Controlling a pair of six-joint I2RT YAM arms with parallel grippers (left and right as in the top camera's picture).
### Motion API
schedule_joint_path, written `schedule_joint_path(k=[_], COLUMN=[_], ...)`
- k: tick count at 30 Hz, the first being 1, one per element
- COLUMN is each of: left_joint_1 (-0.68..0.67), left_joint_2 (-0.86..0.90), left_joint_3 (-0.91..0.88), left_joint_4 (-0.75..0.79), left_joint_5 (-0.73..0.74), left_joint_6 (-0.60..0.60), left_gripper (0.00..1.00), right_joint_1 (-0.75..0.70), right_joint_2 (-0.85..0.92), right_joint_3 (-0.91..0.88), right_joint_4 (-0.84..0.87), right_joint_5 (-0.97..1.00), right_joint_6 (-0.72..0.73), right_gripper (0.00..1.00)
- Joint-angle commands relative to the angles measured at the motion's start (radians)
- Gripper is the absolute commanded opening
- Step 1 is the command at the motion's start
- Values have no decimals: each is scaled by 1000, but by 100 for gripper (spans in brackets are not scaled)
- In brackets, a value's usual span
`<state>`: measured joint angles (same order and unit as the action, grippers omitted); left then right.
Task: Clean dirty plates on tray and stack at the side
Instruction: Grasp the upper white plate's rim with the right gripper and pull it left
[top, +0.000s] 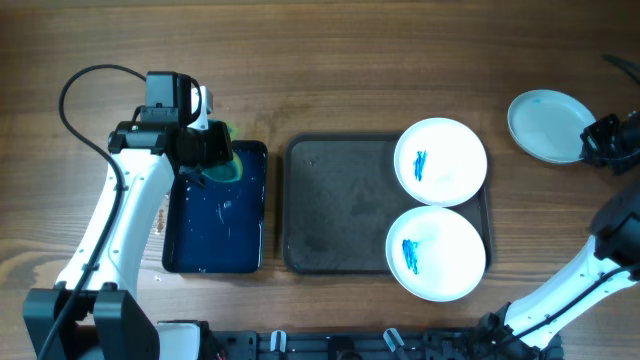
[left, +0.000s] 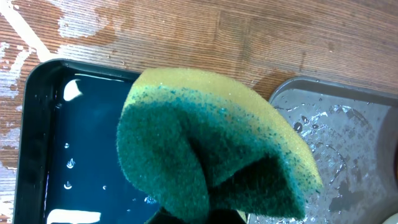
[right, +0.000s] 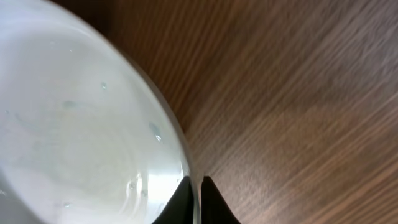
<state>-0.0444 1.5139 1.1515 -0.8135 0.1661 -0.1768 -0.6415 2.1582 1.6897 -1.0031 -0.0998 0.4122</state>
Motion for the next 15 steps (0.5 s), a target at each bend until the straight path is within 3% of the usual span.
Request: schedule_joint_path(k=[1,6,11,12,13,15], left_joint_1=[-6,-6,-6,-6,-6,-6], left_joint_2=[5,5,5,5,5,5], left_joint_3=[27,27,27,27,27,27], left_joint_4=[0,0,1,0,1,1], left_joint_5=[9,9,9,9,9,8], left_joint_6=[12,12,12,12,12,13], left_gripper=[4,4,4,4,4,4], right_joint_1=[2,19,140,170,203,267], right_joint_2=[8,-79,-311,-341,-359,-367], right_joint_3=[2,34,63,62,62,60], right_joint_4=[6,-14,-117,-151,-186,-280], right_joint_5=[21,-61,-63,-67,-92,-139], right_joint_6=[-87,-98,-97,-93,-97,-98], right_gripper=[39,40,44,56,98,98])
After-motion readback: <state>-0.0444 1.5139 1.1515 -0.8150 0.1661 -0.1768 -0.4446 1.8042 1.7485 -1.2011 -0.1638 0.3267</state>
